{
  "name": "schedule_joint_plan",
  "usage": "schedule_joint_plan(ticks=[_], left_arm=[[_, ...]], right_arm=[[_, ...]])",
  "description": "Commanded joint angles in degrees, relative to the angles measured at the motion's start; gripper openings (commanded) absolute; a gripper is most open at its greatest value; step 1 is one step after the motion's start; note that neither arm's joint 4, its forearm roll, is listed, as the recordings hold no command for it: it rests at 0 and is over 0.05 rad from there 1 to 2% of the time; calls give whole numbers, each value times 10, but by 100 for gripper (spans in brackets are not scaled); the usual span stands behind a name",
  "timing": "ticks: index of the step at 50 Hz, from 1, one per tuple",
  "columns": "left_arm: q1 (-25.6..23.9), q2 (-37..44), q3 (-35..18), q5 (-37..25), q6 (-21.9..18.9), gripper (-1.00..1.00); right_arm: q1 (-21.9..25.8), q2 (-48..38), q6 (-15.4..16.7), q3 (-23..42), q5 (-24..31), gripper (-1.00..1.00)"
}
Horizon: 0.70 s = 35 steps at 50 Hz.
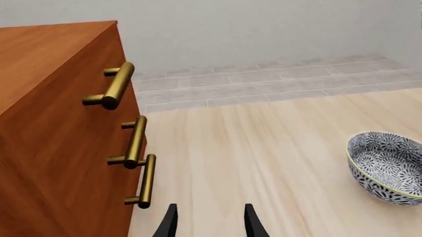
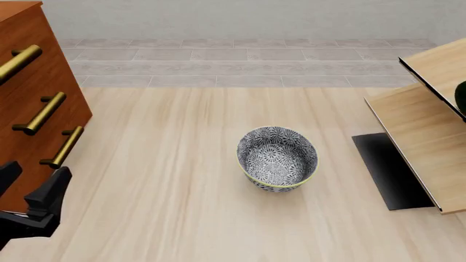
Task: Put the wine bottle on the wine rack.
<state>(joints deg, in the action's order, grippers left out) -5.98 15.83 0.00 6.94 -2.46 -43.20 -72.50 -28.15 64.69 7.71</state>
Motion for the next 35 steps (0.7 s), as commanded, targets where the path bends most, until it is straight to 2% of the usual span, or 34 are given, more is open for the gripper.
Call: schedule_joint_plan(ticks=[1, 12, 28, 35], left_arm=[[-2, -3, 0, -2, 1, 100], [-2, -12, 0, -11, 1, 100], [-4, 4, 0, 8, 2, 100], [-5, 9, 0, 15, 3, 100]], right_arm=[[-4, 13, 2, 17, 19, 100], [-4, 24, 7, 36, 39, 100], [2, 44, 17, 65, 70, 100], [18, 63, 20, 76, 87, 100]])
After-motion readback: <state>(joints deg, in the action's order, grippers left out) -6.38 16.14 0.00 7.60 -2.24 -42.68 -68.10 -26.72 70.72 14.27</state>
